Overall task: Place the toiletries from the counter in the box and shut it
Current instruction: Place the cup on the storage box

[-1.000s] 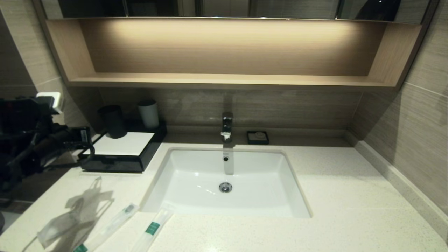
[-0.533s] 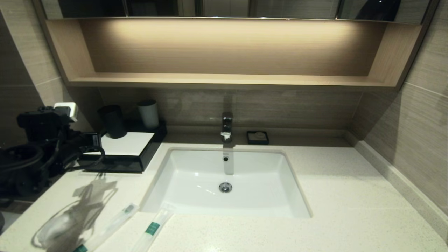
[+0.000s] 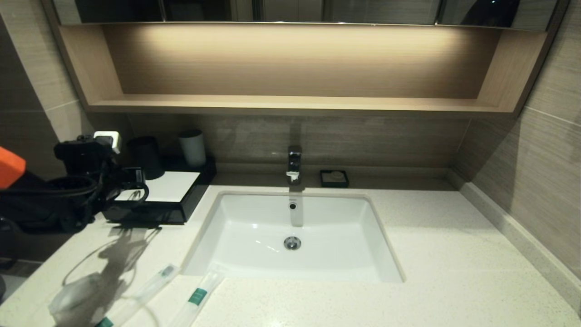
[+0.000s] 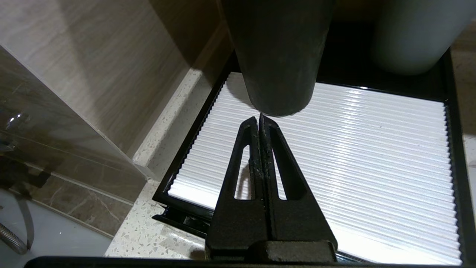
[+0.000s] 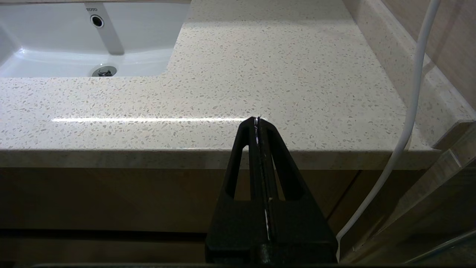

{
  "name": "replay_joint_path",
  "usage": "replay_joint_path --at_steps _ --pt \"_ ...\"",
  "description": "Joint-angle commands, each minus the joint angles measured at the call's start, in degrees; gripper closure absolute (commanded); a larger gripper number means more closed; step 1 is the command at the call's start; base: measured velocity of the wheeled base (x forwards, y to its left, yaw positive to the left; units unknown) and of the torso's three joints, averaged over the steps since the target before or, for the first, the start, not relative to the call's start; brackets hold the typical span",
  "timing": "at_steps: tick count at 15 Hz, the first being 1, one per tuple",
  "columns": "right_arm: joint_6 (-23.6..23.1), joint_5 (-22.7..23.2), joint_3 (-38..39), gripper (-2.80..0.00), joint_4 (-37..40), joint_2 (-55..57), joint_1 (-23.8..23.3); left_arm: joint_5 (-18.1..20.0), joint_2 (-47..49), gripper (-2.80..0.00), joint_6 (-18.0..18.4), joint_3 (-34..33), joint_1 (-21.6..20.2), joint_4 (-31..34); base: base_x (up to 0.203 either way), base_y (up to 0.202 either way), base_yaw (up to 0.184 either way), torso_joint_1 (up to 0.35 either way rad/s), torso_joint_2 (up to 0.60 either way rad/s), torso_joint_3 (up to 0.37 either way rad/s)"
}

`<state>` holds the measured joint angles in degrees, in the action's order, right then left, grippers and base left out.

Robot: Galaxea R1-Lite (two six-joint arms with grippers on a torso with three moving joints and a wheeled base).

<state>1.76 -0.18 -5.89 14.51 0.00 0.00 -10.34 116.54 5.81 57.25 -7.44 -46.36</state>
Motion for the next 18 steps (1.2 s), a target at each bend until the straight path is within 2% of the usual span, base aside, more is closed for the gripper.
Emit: replay_joint_path --at_steps 1,18 --pt "0.0 0.0 0.0 0.00 0.1 0.0 0.0 -0.1 2.6 0.00 0.1 1.4 0.0 0.0 0.000 0.000 0.000 0.000 0.00 0.000" --pt "0.0 0.0 0.0 0.00 0.1 0.0 0.1 1.6 13.8 0.00 0.1 14.7 -0.6 -0.3 0.000 0.000 0.000 0.000 0.00 0.000"
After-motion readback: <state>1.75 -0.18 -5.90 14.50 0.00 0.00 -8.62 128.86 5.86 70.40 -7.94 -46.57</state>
